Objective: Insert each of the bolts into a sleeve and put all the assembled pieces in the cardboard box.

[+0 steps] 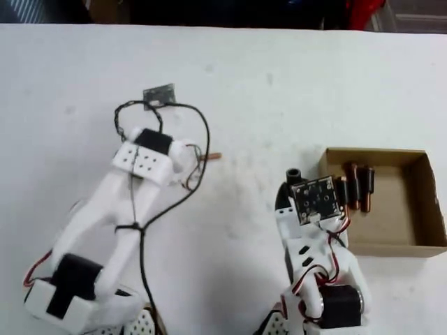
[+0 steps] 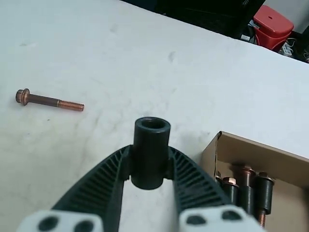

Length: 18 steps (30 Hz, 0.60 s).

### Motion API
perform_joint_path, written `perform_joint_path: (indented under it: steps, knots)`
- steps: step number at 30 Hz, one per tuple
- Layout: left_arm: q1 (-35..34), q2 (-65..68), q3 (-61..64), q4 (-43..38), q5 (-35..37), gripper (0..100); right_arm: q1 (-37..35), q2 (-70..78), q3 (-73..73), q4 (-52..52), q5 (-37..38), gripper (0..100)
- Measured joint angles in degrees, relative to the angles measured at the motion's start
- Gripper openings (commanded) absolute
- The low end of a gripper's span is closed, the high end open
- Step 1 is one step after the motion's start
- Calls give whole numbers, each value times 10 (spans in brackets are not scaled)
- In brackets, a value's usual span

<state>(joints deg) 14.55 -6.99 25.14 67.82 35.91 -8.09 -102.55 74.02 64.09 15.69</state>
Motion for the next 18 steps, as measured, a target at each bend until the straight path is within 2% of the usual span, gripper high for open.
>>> perform_joint_path:
  steps: [5,11,18]
  knots:
    - [0,19,-1,-40,18,67,0,0,5,-7,0,19]
    - [9,23,-1,-47,146,214,0,0,6,-7,0,19]
    - [27,25,-10,-81,241,180,0,0,6,-7,0,19]
